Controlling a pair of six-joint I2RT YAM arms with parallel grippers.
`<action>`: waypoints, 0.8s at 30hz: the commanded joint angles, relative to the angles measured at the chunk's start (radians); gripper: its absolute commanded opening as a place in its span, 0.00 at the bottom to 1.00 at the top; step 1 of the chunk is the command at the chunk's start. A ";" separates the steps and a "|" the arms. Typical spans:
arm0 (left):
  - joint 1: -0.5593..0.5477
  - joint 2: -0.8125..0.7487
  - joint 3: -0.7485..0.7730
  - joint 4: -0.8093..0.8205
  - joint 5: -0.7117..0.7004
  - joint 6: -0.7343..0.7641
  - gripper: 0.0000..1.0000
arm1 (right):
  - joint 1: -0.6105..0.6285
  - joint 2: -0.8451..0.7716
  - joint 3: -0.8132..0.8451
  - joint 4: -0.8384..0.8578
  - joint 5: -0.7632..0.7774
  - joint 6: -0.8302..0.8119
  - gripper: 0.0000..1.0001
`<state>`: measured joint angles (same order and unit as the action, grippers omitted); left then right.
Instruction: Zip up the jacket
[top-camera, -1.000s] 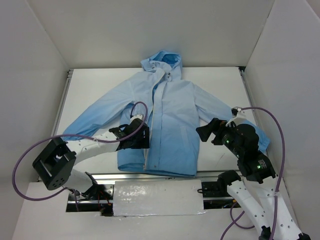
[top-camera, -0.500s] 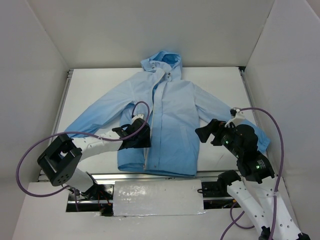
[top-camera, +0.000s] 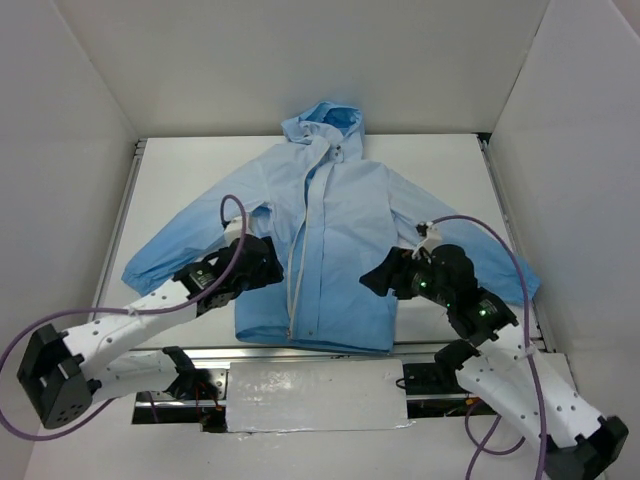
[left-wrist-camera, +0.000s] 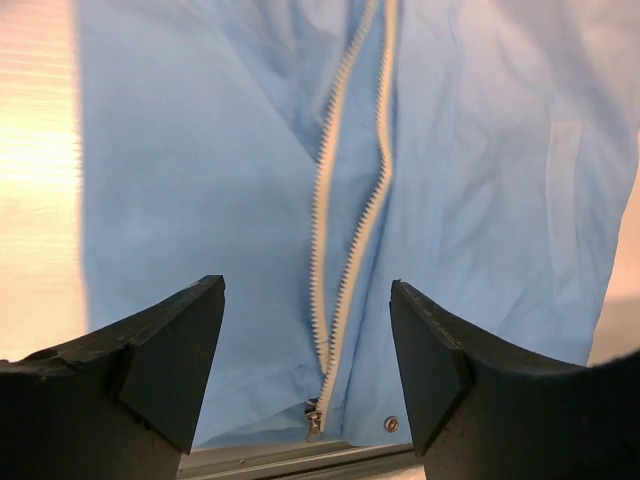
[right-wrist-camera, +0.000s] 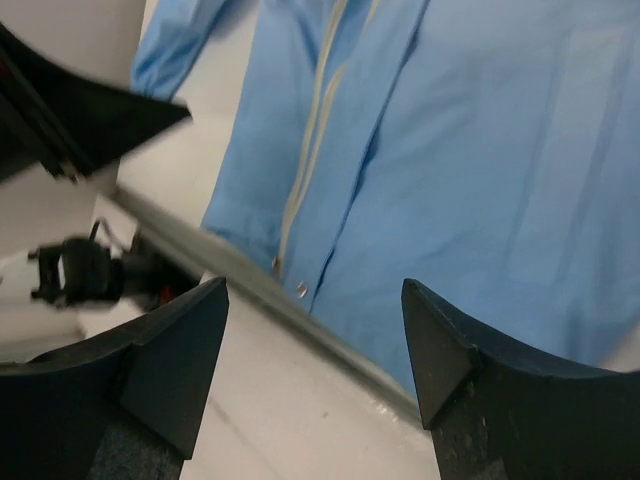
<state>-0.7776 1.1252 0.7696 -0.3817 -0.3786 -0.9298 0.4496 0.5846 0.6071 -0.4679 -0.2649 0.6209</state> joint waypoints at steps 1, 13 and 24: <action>0.003 -0.082 0.051 -0.206 -0.193 -0.060 0.79 | 0.183 0.035 -0.062 0.187 0.073 0.160 0.77; 0.011 -0.315 0.059 -0.289 -0.117 0.048 0.79 | 0.578 0.670 0.014 0.372 0.394 0.368 0.75; 0.012 -0.387 0.022 -0.301 -0.095 0.077 0.80 | 0.600 0.790 0.026 0.538 0.309 0.399 0.64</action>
<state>-0.7692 0.7441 0.7979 -0.6891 -0.4904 -0.8852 1.0332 1.3594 0.5961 -0.0170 0.0483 0.9985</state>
